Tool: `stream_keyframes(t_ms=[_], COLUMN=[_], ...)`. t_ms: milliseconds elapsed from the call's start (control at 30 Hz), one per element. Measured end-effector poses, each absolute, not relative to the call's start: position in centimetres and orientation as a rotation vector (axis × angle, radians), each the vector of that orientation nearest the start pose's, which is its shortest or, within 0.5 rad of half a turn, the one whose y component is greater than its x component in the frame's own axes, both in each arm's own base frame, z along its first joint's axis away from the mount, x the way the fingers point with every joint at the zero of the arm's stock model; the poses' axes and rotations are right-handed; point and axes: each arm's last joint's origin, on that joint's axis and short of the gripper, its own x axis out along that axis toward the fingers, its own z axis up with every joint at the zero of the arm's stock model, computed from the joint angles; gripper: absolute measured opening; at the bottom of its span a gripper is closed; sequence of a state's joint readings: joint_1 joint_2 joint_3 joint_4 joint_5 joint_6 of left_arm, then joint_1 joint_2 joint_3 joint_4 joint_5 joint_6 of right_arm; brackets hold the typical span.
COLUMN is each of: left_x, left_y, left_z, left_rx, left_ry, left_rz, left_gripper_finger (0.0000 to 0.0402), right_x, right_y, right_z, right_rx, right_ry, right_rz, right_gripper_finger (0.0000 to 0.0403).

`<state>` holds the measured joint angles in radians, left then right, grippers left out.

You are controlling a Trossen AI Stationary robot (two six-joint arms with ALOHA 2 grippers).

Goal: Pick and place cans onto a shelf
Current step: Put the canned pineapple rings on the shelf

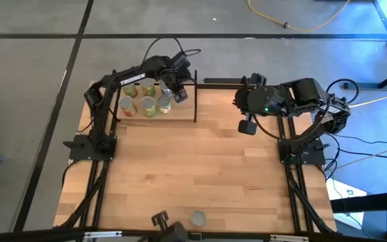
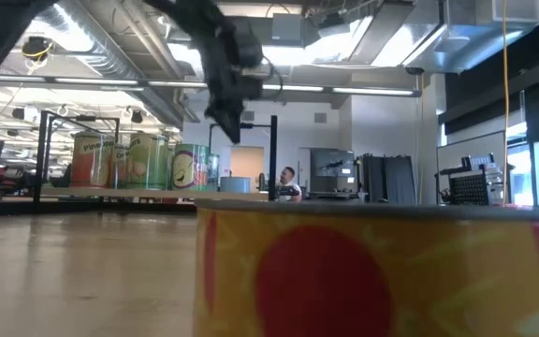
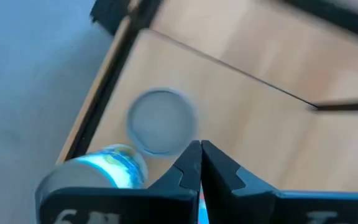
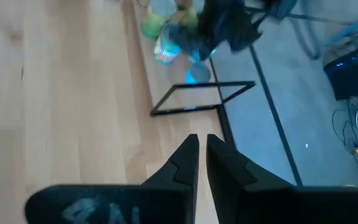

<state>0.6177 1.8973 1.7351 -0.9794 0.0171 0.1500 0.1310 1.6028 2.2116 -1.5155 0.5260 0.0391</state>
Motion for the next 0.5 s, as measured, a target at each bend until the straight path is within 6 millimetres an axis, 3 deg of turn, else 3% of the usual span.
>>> stream_keyframes(t_ms=[333, 500], left_x=[31.7, 30.8], left_y=[12.8, 7.4], left_z=[34.7, 36.5], left_rx=[-0.160, -0.175], left_ry=[1.065, 1.095], left_rz=[0.094, -0.001], left_gripper_finger=[0.0000, 0.0000], right_x=[24.9, 25.3], right_y=[2.7, 3.1], right_z=[47.8, 46.9], right_rx=[-0.242, -0.216], right_ry=[0.952, 0.993], right_rz=[-0.035, 0.081], right_gripper_finger=[0.0035, 0.0035])
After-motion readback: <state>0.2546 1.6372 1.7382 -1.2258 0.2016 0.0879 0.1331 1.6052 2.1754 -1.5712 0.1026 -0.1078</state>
